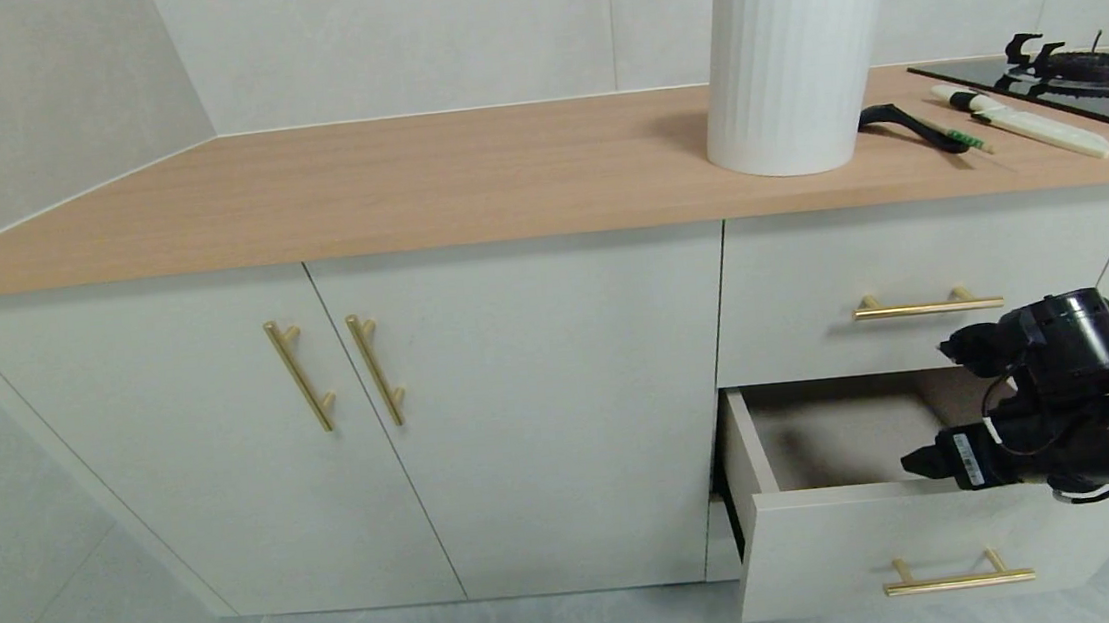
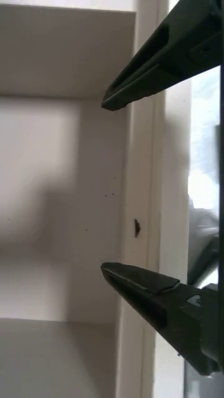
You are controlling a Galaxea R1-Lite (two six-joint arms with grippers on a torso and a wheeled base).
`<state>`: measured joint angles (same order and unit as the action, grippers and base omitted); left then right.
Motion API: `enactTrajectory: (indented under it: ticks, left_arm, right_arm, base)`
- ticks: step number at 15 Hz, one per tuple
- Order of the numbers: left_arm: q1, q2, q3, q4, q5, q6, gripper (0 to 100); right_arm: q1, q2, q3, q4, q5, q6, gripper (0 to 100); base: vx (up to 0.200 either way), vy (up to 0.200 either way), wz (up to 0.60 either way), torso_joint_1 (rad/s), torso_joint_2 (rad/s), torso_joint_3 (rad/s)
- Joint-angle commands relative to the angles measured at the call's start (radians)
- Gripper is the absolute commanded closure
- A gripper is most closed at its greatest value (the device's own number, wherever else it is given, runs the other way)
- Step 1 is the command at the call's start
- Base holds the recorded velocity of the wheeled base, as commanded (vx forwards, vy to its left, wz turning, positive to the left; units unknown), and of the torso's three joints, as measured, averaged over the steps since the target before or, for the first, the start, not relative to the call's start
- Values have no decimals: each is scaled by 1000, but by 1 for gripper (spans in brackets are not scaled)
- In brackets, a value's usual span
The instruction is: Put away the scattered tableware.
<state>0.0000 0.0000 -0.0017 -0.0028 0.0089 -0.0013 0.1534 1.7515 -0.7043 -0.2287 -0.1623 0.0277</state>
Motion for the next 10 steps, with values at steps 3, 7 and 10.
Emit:
enactTrajectory:
  ticks: [3,7,10]
  left_arm:
    - [0,2,0,0,0,0,0]
    - [0,2,0,0,0,0,0]
    - [0,2,0,0,0,0,0]
  right_arm:
    - [18,-89,-20,123,0,3,0]
    - [52,-159,-9,282,6,11,0]
    - [95,-193,-9,414,20,17,0]
  base:
    - [0,0,0,0,0,0]
    - [0,0,0,0,0,0]
    - [0,0,0,0,0,0]
